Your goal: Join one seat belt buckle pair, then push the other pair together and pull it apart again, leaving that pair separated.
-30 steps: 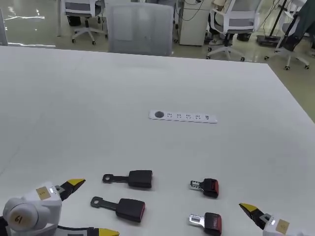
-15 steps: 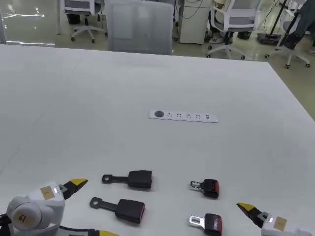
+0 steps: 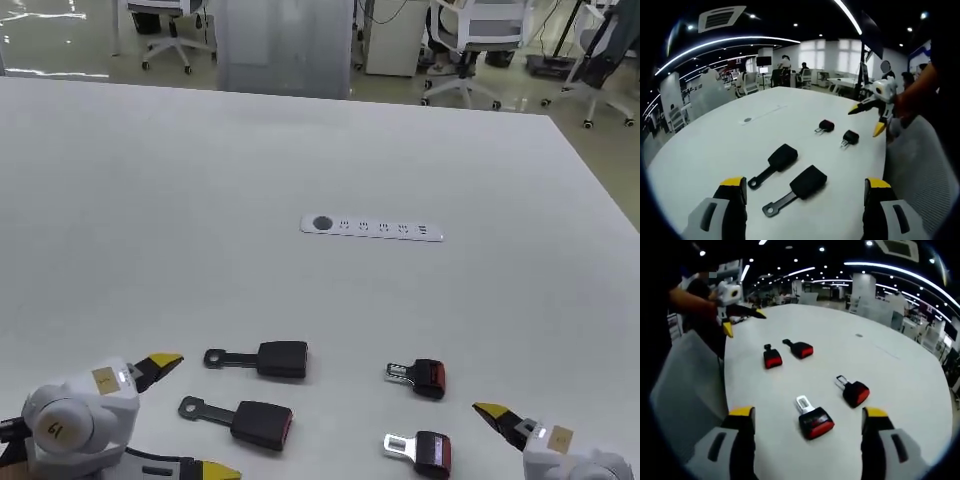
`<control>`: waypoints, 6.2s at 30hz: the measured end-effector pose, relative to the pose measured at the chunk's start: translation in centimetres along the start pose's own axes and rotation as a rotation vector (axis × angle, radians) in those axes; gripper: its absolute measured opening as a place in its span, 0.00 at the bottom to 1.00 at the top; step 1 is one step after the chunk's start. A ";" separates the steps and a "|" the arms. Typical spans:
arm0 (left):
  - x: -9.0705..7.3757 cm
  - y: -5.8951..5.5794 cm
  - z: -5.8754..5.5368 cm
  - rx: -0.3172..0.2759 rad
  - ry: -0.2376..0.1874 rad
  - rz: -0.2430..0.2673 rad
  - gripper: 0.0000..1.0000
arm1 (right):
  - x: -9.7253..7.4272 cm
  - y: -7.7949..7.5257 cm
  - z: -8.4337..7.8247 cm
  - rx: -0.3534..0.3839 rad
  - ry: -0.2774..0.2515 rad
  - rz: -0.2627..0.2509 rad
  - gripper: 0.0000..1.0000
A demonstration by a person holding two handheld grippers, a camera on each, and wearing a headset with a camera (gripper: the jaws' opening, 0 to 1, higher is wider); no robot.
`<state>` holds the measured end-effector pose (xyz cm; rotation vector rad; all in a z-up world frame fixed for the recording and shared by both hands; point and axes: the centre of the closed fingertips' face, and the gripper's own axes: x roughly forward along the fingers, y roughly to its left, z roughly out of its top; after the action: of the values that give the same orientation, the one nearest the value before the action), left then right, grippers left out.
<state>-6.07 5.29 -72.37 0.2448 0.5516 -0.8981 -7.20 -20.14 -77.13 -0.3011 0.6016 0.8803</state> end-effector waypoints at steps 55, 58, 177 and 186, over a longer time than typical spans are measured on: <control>10.7 0.3 -6.6 0.432 0.326 -0.363 0.44 | 4.4 -1.0 -4.6 -0.075 0.225 0.309 0.52; 10.8 0.2 -6.6 0.404 0.318 -0.373 0.40 | 4.4 -0.8 -4.7 -0.108 0.230 0.327 0.47; 10.9 0.0 -6.9 0.506 0.392 -0.491 0.34 | 16.4 7.1 4.1 -0.210 0.087 0.416 0.35; 10.7 -0.1 -6.7 0.470 0.344 -0.482 0.34 | 16.2 7.1 4.1 -0.243 0.082 0.416 0.34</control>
<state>-3.15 0.91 -83.78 0.7224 0.7282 -1.4671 -3.39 -3.65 -83.76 -0.4420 0.6449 1.3522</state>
